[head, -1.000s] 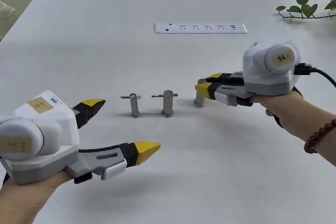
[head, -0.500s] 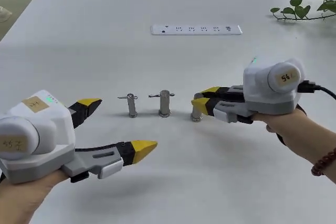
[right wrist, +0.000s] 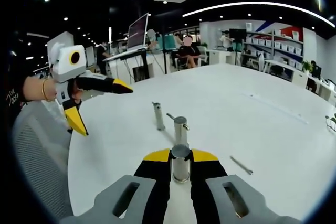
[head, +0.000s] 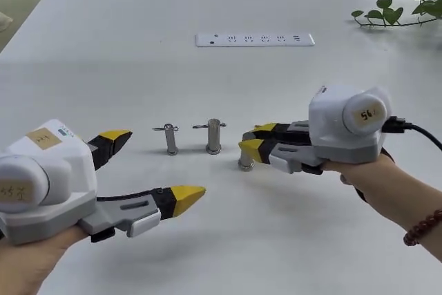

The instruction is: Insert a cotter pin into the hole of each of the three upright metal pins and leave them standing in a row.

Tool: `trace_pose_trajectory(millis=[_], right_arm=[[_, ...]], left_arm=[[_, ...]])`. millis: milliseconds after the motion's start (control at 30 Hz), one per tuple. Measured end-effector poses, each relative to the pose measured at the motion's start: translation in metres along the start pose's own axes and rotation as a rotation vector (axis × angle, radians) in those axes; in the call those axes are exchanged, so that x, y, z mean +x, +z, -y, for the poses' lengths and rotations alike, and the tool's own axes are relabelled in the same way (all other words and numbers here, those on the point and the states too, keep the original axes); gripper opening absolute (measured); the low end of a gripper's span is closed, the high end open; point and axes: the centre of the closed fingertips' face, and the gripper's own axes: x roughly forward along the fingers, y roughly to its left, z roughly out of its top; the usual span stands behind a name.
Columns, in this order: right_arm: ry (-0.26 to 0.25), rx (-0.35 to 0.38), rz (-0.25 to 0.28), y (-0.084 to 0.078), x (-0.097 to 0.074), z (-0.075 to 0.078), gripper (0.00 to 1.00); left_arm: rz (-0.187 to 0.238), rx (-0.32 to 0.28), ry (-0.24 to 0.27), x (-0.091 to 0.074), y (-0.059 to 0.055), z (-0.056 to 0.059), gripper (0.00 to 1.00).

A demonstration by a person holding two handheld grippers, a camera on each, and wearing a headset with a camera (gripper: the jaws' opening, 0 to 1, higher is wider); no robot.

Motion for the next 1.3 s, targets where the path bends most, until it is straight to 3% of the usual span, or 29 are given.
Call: trace_pose_trajectory(millis=[467,1100,1300], right_arm=[[0.031,-0.01,-0.001,-0.002,0.006,-0.011,0.07],[0.051,0.016,-0.008,-0.006,0.006,-0.014,0.09],[0.069,0.029,-0.007,-0.005,0.003,-0.017,0.15]], left_arm=[[0.002,-0.003,0.006,-0.001,0.001,-0.002,0.84],[0.001,-0.012,0.016,-0.001,-0.001,-0.005,0.85],[0.006,-0.013,0.019,-0.003,0.001,-0.005,0.85]])
